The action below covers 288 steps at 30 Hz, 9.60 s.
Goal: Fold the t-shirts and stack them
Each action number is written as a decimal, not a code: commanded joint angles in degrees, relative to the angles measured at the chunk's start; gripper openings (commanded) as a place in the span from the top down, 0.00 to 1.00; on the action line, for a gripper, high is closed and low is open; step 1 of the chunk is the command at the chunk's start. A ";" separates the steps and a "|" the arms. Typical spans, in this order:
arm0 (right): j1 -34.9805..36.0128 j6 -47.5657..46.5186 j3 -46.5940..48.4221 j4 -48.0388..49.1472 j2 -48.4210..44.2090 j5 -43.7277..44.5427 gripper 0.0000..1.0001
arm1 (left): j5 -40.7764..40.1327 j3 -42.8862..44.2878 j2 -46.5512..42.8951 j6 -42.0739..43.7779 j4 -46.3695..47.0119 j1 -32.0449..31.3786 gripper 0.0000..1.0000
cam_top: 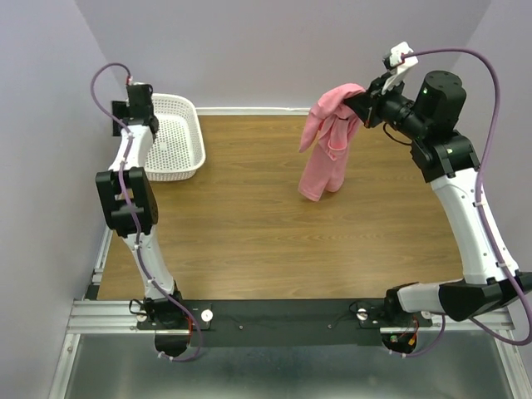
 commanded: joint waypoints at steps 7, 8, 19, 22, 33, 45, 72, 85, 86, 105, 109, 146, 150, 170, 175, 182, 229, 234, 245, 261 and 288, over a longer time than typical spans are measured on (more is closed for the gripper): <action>-0.28 -0.30 -0.41 3.03 4.06 -11.69 1.00 | -5.49 5.93 -8.05 -9.73 -0.24 1.53 0.02; -0.20 -0.12 -0.23 3.03 4.67 -14.23 0.99 | -4.09 4.42 -12.33 -11.74 1.00 1.00 0.02; -0.11 -1.34 -6.63 2.94 7.31 -15.40 0.99 | 35.18 -36.60 -50.14 -22.30 22.25 0.73 0.02; -0.11 -3.45 -11.38 2.50 9.24 -13.47 0.51 | 48.27 -51.07 -59.38 -26.77 31.90 0.56 0.01; -5.28 -8.20 -25.97 3.11 7.58 -2.20 0.00 | 47.19 -58.97 -63.10 -29.15 29.31 -21.11 0.09; -8.37 -10.13 -34.77 3.12 13.55 -20.05 0.05 | 22.65 -43.60 -28.04 -27.77 27.99 -46.90 0.18; -11.97 -0.91 -32.14 3.03 29.64 -19.70 0.44 | 30.81 -17.13 -1.74 11.27 20.44 -50.86 0.38; -12.06 -1.26 -29.77 -0.84 25.43 -21.20 0.99 | 32.83 -18.09 -4.55 7.14 21.49 -50.86 1.00; -12.06 -1.96 -29.15 -1.45 21.77 -18.24 0.99 | 33.71 -19.31 -7.08 6.36 22.53 -50.86 1.00; -12.06 -12.51 16.40 -8.92 -9.48 13.16 0.99 | 46.28 -9.66 -35.66 -6.39 32.47 -68.25 1.00; -12.06 -10.24 29.00 -11.11 -5.62 10.03 0.99 | 45.93 -9.29 -38.56 -12.17 38.69 -69.58 1.00; -8.87 -22.34 -31.67 -5.67 7.77 -5.72 0.10 | 20.36 -66.72 -68.88 -38.75 32.02 -42.83 0.09; -14.61 -26.92 -38.54 -5.76 8.71 -6.43 0.14 | 38.18 -59.24 -49.68 -38.21 34.76 -32.86 0.27; -14.70 -32.29 -42.77 -8.92 14.52 -12.31 0.51 | 18.88 -40.60 -22.14 -37.87 19.74 -21.50 0.38; -14.61 -32.29 -41.89 -10.42 14.61 -13.64 0.92 | 13.33 -41.55 -20.90 -36.63 18.59 -21.50 0.38; -21.19 -30.09 -33.47 -7.96 16.01 -2.13 1.00 | 12.80 -43.49 -22.92 -35.31 18.59 -21.59 0.38; -28.67 -31.41 -29.50 -10.95 27.96 -10.38 0.51 | 30.02 -15.98 -1.47 -23.80 3.73 -22.56 1.00; -28.67 -31.06 -29.76 -10.95 30.60 -9.42 0.53 | 30.11 -15.28 -2.27 -23.97 3.91 -22.21 1.00; -28.32 -31.59 -24.94 -14.55 31.40 -11.26 0.99 | 31.51 -8.69 1.42 -26.08 4.44 -20.19 1.00; -17.86 -12.69 3.87 19.99 49.57 26.60 0.99 | 35.82 33.65 24.79 -34.78 -5.67 -14.12 1.00; 31.08 -13.15 -20.03 13.75 29.88 13.29 0.20 | 18.17 -54.07 -74.10 -21.17 20.79 -18.60 0.16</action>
